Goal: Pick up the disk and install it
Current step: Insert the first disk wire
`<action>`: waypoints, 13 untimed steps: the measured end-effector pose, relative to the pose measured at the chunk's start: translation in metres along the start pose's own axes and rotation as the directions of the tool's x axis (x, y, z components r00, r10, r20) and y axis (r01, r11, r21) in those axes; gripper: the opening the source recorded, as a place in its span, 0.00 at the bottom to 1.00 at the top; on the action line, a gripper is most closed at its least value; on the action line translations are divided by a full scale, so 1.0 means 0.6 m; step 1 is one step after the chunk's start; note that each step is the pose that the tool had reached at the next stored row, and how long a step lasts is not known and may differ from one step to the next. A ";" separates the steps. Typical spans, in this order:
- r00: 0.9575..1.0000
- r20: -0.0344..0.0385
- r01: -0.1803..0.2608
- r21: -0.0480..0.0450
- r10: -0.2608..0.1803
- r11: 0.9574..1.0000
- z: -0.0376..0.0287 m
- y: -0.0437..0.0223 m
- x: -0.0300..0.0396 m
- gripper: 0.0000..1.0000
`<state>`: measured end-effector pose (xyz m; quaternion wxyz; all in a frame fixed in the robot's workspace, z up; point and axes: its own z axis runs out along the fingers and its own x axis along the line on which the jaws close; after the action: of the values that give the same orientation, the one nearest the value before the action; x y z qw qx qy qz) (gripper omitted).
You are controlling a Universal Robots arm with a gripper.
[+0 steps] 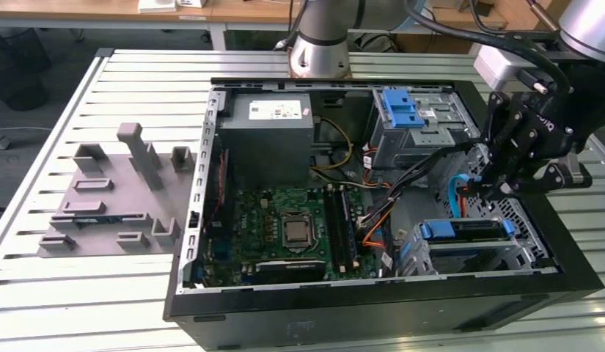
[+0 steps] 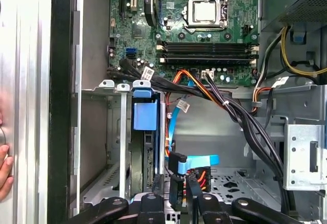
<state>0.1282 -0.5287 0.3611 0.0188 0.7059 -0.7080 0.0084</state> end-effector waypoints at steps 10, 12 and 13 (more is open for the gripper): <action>1.000 -0.009 0.000 0.000 0.000 1.000 0.005 -0.001 -0.003 0.29; 1.000 -0.009 0.000 0.000 0.000 1.000 0.005 -0.001 -0.003 0.23; 1.000 -0.009 0.000 0.000 0.000 1.000 0.005 -0.001 -0.003 0.23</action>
<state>0.1287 -0.5269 0.3580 0.0222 0.7059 -0.7079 0.0117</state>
